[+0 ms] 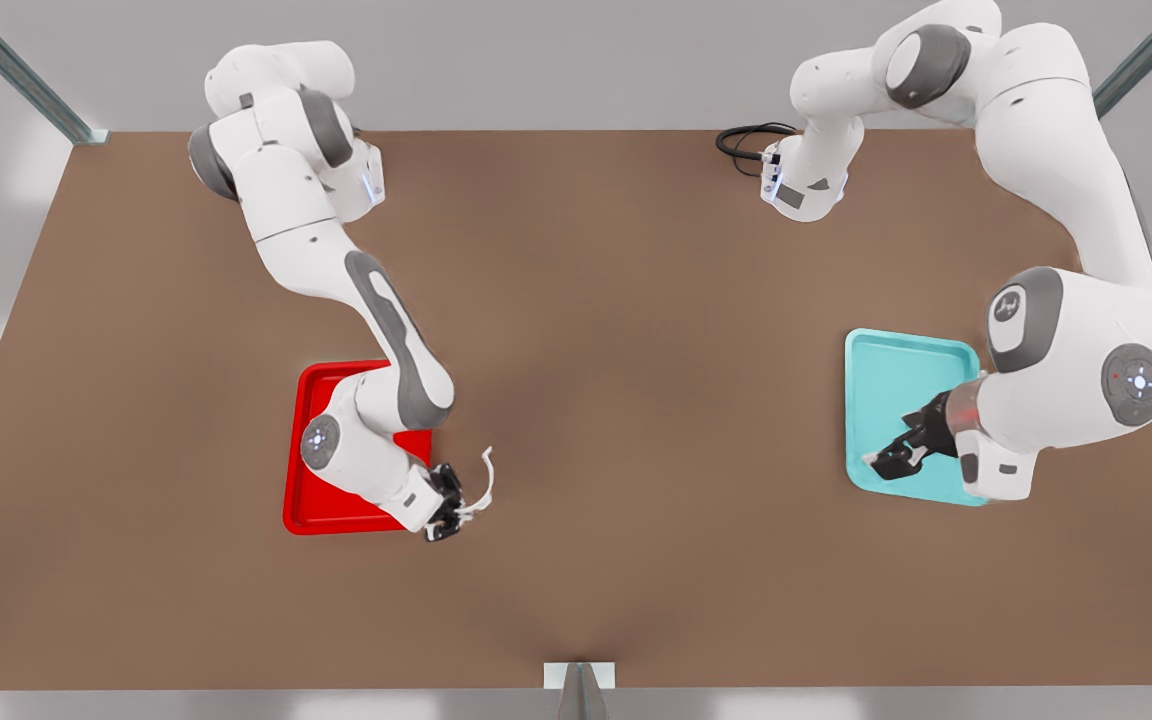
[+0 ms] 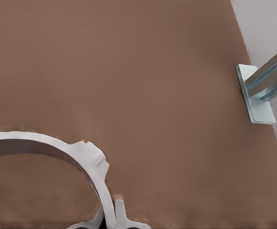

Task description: Take the drainage pipe clamp from the left arm, pass it to the right arm, and place it in the plate on the right side

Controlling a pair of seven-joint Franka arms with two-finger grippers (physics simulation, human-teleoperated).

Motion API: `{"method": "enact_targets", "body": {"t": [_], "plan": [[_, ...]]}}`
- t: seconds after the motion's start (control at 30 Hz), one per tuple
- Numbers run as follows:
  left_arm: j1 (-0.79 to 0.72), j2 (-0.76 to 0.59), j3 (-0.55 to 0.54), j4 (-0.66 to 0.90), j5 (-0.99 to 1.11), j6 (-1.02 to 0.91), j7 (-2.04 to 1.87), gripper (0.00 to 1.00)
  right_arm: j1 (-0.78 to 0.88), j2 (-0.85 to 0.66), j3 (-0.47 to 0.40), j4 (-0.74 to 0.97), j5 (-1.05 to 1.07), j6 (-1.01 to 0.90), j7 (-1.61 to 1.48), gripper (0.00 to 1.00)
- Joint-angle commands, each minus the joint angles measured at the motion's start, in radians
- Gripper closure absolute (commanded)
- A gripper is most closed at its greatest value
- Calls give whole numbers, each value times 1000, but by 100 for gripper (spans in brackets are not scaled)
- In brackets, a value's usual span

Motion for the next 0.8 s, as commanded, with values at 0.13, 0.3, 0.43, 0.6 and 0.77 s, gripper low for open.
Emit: {"method": "enact_targets", "body": {"t": [0.13,0.3,0.43,0.6,0.77], "plan": [[-277,-208,250,-249,-51,-51,525,0,-166,-178,-3,-207,-59,-261,-326,79],[-286,-158,246,-165,-22,-98,524,0,-257,-182,-4,-298,-70,-258,-435,79],[-288,-158,246,-164,-26,-97,524,0,-278,-182,-3,-336,-62,-255,-436,79],[-290,-159,246,-137,-28,-97,525,0,-294,-179,3,-339,-47,-257,-486,0],[-290,-158,246,-137,-29,-97,525,0,-282,-193,11,-286,-2,-258,-484,0]]}}
